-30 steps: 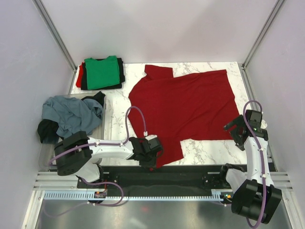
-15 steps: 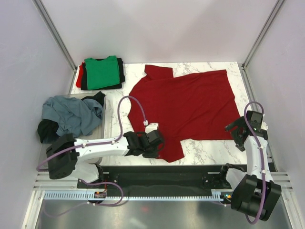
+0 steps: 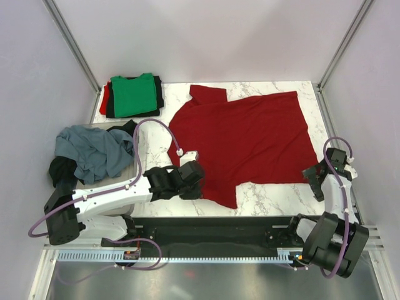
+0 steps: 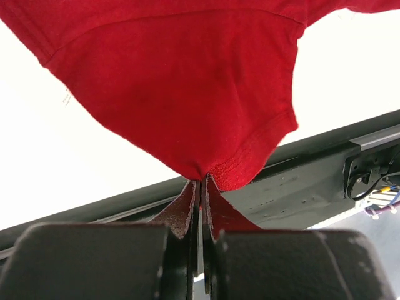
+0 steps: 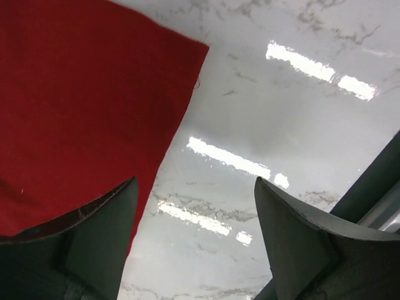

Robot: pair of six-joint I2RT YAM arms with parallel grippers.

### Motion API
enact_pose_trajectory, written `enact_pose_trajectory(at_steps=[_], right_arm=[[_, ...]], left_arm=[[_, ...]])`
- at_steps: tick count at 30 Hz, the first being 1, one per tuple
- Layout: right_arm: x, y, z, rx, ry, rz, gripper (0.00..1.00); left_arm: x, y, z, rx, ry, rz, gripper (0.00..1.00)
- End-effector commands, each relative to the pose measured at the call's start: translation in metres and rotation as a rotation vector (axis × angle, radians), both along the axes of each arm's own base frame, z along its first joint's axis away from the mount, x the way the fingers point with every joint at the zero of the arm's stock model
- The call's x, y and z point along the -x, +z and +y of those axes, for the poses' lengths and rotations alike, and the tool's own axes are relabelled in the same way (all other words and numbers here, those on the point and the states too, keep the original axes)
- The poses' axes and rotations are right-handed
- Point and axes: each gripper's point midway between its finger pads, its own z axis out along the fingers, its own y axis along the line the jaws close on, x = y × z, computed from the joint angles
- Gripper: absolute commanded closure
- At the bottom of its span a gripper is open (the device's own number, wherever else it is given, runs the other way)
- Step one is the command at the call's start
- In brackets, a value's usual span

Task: Fold and stack the t-shirts
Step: Fold the tshirt

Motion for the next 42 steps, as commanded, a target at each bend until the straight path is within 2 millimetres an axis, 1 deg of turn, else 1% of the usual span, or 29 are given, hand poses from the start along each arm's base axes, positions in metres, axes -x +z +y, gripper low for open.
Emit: enact_pose_trajectory(at_steps=[1,4,7,9,10,12,15,17,19,21,24,27,30,31,32,35,38,41,42], right_arm=[[-0.011,0.001,-0.027,0.071,-0.086,-0.033,0.19],[-0.021,-0.003,-0.037,0.075,-0.120,-0.038,0.25],[-0.029,-0.003,-0.048,0.096,-0.142,-0.042,0.28],[-0.033,-0.010,-0.049,0.087,-0.140,-0.035,0.30],[-0.033,-0.013,-0.048,0.080,-0.144,-0.027,0.32],[-0.034,-0.019,-0.049,0.078,-0.146,-0.025,0.34],[-0.037,-0.020,-0.055,0.093,-0.146,-0.028,0.36],[-0.039,-0.018,-0.058,0.099,-0.145,-0.033,0.37],[-0.042,-0.011,-0.061,0.114,-0.134,-0.045,0.39],[-0.042,-0.005,-0.066,0.136,-0.136,-0.057,0.39],[-0.043,0.000,-0.069,0.144,-0.133,-0.063,0.40],[-0.043,-0.005,-0.070,0.133,-0.129,-0.047,0.44],[-0.041,-0.014,-0.068,0.116,-0.122,-0.037,0.54],[-0.041,-0.016,-0.067,0.110,-0.122,-0.040,0.63],[-0.041,-0.020,-0.066,0.107,-0.118,-0.040,0.67],[-0.039,-0.026,-0.063,0.096,-0.110,-0.037,0.75],[-0.039,-0.027,-0.060,0.084,-0.095,-0.036,0.88],[-0.039,-0.026,-0.051,0.052,-0.065,-0.049,0.95],[-0.038,-0.025,-0.048,0.041,-0.056,-0.051,0.99]], left_arm=[[-0.005,0.010,0.004,-0.001,0.001,-0.040,0.98],[-0.005,0.009,0.004,-0.003,-0.001,-0.037,0.98],[-0.005,0.011,0.005,-0.009,-0.010,-0.039,0.98],[-0.006,0.012,0.006,-0.011,-0.010,-0.041,0.98],[-0.006,0.013,0.008,-0.013,-0.008,-0.044,0.98],[-0.007,0.013,0.010,-0.016,-0.005,-0.045,0.98],[-0.008,0.013,0.012,-0.017,0.000,-0.046,0.98],[-0.008,0.014,0.014,-0.015,0.003,-0.046,0.98],[-0.008,0.014,0.015,-0.018,0.004,-0.047,0.98],[-0.008,0.014,0.017,-0.019,0.006,-0.048,0.98],[-0.009,0.011,0.018,-0.025,0.009,-0.046,0.98],[-0.010,0.012,0.019,-0.029,0.006,-0.048,0.98],[-0.011,0.013,0.019,-0.025,0.008,-0.051,0.98],[-0.012,0.014,0.019,-0.024,0.008,-0.053,0.98],[-0.011,0.014,0.019,-0.024,0.009,-0.051,0.98],[-0.012,0.015,0.020,-0.018,0.013,-0.055,0.98],[-0.012,0.018,0.020,-0.009,0.014,-0.059,0.98],[-0.012,0.026,0.021,0.017,0.021,-0.069,0.98],[-0.011,0.029,0.021,0.025,0.020,-0.068,0.98]])
